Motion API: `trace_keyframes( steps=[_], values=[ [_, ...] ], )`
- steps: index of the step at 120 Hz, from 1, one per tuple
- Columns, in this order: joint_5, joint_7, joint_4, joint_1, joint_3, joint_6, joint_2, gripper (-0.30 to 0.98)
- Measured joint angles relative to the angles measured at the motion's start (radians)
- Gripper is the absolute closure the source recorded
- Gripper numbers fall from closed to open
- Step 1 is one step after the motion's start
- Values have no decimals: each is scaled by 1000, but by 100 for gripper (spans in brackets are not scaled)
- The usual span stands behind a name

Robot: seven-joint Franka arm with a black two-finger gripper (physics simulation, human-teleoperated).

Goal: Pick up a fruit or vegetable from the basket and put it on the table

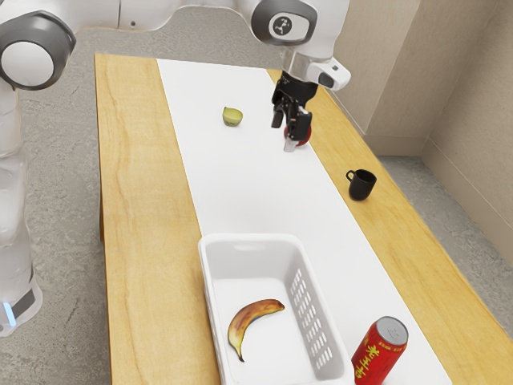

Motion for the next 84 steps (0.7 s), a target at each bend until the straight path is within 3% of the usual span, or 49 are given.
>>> trace_keyframes(
  steps=[4, 10, 30, 44, 54, 70, 84],
  values=[
    [-1, 12, 75, -113, 113, -8, 7, 0],
    [-2, 29, 128, -190, 193, -18, 12, 0],
    [-3, 76, 162, -228, 242, -38, 16, 0],
    [-5, 96, 213, -193, 227, -43, 44, 0],
    [-6, 74, 276, -149, 138, -43, 95, 0],
    [-6, -14, 314, -294, 15, -44, 139, 0],
    [-6, -86, 314, -313, -3, -45, 151, 0]
  ],
)
